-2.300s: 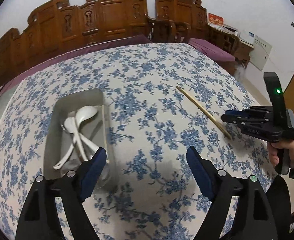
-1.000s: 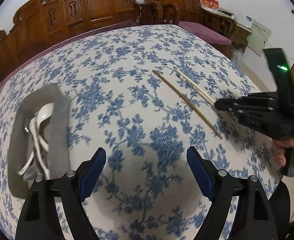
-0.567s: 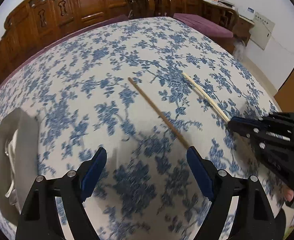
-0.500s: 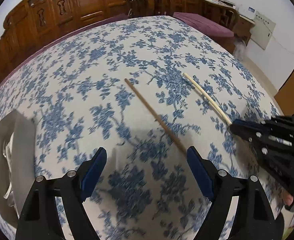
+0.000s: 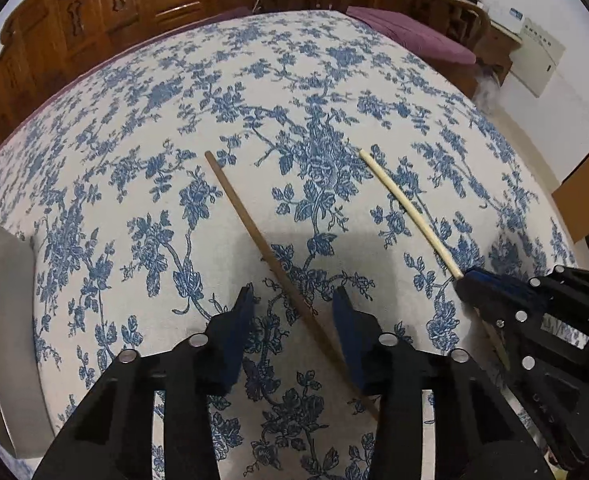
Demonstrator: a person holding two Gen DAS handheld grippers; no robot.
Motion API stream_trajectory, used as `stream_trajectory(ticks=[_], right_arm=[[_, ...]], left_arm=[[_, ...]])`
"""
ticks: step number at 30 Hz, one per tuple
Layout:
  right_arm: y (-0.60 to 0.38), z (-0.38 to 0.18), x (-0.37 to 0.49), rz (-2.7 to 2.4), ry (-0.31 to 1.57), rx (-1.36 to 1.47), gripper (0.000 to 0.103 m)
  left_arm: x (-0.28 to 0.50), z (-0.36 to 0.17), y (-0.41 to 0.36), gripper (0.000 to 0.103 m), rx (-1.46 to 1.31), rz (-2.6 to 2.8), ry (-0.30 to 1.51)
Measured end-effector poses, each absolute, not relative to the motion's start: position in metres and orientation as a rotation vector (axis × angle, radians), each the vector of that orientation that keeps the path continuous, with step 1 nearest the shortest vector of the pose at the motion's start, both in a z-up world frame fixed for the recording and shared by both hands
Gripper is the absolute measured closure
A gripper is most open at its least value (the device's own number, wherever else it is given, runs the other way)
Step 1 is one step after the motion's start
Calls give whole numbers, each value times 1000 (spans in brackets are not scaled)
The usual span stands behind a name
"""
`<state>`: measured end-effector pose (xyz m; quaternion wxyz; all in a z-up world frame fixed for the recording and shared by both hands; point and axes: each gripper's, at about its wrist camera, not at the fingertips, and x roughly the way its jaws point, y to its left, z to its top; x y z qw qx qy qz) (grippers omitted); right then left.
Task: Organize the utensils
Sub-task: 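Grasp the other wooden chopstick with the left tool while the right tool holds its chopstick, then carry both chopsticks over the grey tray and lower them in, opening both tools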
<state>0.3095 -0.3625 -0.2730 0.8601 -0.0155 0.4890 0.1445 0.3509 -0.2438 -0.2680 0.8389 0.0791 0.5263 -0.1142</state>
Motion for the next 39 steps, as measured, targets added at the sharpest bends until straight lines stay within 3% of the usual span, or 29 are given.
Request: stream_trajectory(ticks=[3, 6, 10, 20, 39], right_arm=[[-360, -271, 309, 300, 1026, -43, 97], [-357, -265, 308, 300, 1018, -54, 97], [-350, -254, 306, 300, 1005, -72, 97], [-331, -229, 295, 298, 995, -103, 97], [-234, -178, 290, 399, 923, -113, 97]], left_arm=[[349, -269, -243, 74, 169, -247, 1117], [346, -269, -237, 93, 157, -248, 1127], [343, -268, -225, 98, 123, -255, 1147], [332, -254, -188, 99, 55, -245, 1128], [303, -176, -76, 99, 12, -191, 991]])
